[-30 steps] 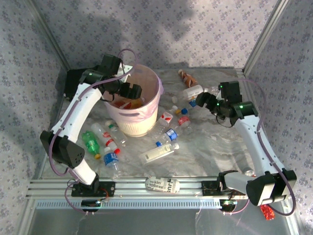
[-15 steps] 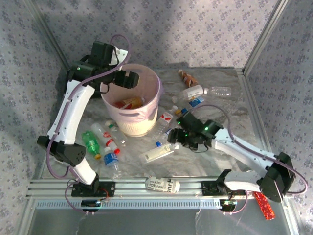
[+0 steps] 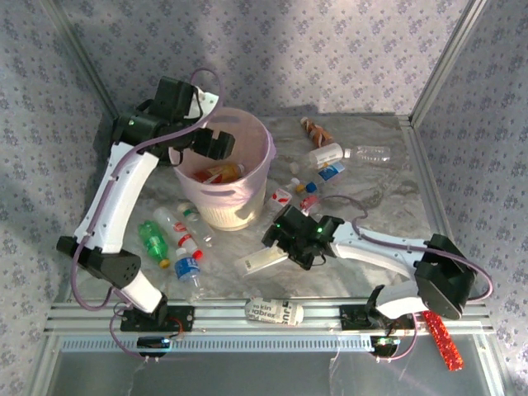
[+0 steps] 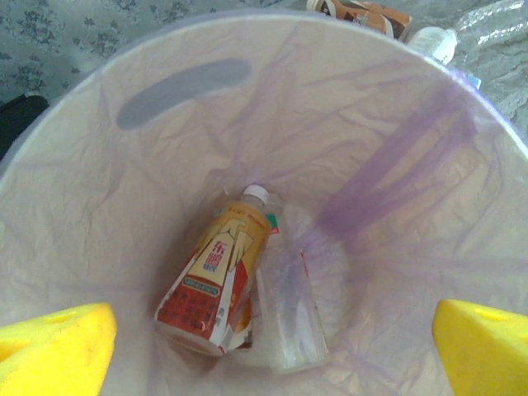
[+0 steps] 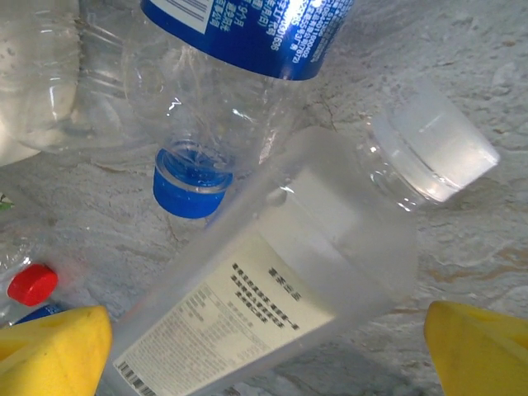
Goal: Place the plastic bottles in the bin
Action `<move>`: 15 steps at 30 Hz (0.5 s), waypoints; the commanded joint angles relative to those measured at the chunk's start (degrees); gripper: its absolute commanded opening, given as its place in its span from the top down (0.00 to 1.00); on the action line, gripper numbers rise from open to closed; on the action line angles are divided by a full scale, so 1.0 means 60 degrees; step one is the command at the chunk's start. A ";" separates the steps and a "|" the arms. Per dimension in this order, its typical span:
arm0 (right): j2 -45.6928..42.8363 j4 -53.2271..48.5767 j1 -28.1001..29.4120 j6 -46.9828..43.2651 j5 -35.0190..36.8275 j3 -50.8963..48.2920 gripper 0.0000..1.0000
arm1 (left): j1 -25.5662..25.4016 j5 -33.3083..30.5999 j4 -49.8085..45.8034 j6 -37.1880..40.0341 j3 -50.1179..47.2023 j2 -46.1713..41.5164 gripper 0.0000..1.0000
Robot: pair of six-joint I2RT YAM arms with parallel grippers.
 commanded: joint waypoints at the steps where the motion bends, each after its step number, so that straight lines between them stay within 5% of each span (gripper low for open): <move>1: 0.0333 0.0239 -0.0001 0.0470 0.0077 -0.0112 0.01 | -0.0053 -0.0146 0.0052 0.0171 -0.0290 -0.0554 0.02; 15: 0.1211 0.0671 -0.0431 0.0296 -0.0010 -0.0401 0.05 | -0.0045 0.0026 0.0473 0.0159 -0.1062 -0.0966 0.02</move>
